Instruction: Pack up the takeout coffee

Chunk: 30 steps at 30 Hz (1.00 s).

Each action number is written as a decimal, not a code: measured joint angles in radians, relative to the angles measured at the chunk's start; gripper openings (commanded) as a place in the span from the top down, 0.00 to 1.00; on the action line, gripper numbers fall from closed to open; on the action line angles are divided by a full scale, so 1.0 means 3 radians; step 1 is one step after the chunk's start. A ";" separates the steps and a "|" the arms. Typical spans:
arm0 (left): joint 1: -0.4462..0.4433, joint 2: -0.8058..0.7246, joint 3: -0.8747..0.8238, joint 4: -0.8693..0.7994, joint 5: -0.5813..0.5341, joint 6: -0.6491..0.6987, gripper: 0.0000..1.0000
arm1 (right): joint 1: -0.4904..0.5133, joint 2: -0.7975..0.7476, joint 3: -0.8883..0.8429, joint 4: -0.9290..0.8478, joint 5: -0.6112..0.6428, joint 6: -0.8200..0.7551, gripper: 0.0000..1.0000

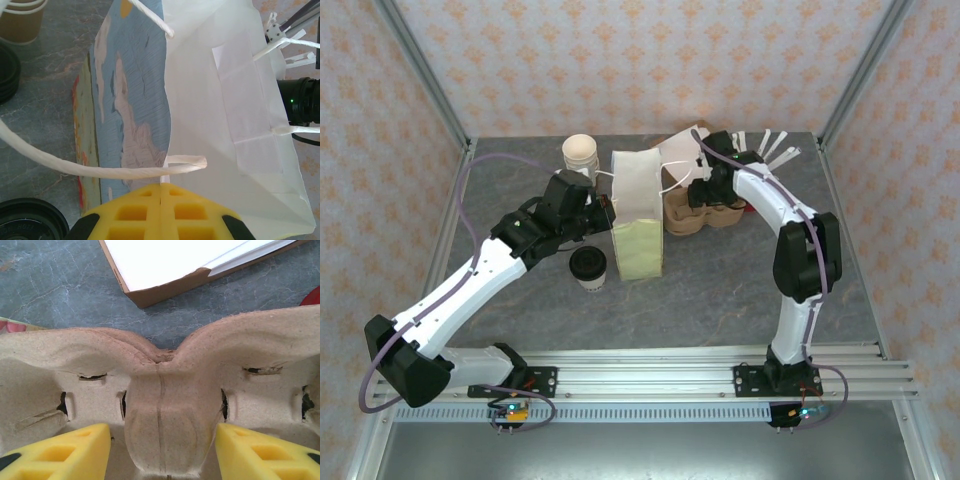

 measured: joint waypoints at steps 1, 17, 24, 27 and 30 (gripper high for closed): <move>0.0000 0.0000 0.0000 0.0000 -0.0001 0.0000 0.99 | 0.0001 0.0003 0.0009 -0.0003 0.0023 -0.0001 0.45; 0.0000 -0.0001 0.0000 -0.0010 -0.0001 0.0027 0.99 | 0.0001 0.0066 0.0081 -0.0050 0.0107 -0.0015 0.45; 0.0000 -0.0001 0.0000 -0.0010 -0.0001 0.0064 1.00 | 0.0005 0.0099 0.0086 -0.0051 0.0102 -0.0024 0.51; 0.0000 -0.0001 0.0000 -0.0010 -0.0001 0.0075 0.99 | 0.0010 0.0099 0.0088 -0.0051 0.0104 -0.0024 0.52; 0.0000 -0.0001 0.0000 -0.0010 -0.0001 0.0075 1.00 | 0.0010 0.0099 0.0088 -0.0052 0.0104 -0.0024 0.53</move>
